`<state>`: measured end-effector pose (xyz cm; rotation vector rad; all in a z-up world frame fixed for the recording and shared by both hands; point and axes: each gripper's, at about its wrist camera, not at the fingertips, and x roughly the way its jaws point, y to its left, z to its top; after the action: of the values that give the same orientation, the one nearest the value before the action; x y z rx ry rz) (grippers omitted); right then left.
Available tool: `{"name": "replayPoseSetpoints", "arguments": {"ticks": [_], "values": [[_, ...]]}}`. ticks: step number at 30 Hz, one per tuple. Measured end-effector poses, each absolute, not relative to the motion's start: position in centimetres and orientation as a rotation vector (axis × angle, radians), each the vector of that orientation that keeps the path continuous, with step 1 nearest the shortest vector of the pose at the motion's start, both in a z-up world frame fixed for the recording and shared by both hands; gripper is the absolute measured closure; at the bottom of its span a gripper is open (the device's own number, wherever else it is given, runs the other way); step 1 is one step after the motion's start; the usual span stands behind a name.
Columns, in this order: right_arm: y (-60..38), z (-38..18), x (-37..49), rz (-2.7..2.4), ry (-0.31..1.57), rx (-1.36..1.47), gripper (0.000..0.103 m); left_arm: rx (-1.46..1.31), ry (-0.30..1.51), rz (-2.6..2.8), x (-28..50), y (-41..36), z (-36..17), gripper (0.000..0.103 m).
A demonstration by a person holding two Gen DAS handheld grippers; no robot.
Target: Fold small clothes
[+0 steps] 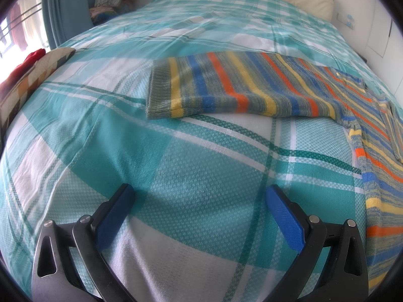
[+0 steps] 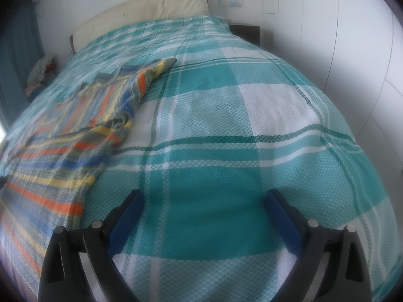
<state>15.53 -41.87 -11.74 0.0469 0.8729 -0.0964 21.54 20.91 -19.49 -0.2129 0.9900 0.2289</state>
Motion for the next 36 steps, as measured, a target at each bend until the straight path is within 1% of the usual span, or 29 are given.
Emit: {"name": "replayPoseSetpoints", "arguments": {"ticks": [21,24,26,27,30,31,33,36], "values": [[-41.7,-11.9,15.6,-0.092,0.877,0.044,0.005,-0.215,0.992,0.237,22.0,20.4,-19.5,0.000],[-41.7,-11.9,15.6,-0.092,0.877,0.045,0.005,-0.232,1.089,0.181,22.3,21.1,-19.1,0.000],[-41.7,-11.9,15.6,-0.091,0.877,0.045,0.005,-0.308,1.161,0.117,22.5,22.6,-18.1,0.001],[-41.6,-11.9,15.6,-0.090,0.877,0.046,0.005,-0.375,1.152,0.068,22.5,23.7,-17.3,0.001],[-41.6,-11.9,15.7,-0.086,0.880,0.044,0.004,-0.620,0.983,-0.029,22.7,28.9,-14.0,0.001],[-41.6,-11.9,15.8,-0.086,0.881,0.042,0.004,-0.663,0.964,-0.012,23.5,30.5,-13.4,0.001],[-41.6,-11.9,15.9,-0.085,0.883,0.040,0.003,-0.678,0.993,0.005,25.6,32.2,-13.7,0.001],[-41.6,-11.9,15.8,-0.084,0.881,0.041,0.003,-0.694,1.088,0.058,28.8,33.6,-16.5,0.005]]}}
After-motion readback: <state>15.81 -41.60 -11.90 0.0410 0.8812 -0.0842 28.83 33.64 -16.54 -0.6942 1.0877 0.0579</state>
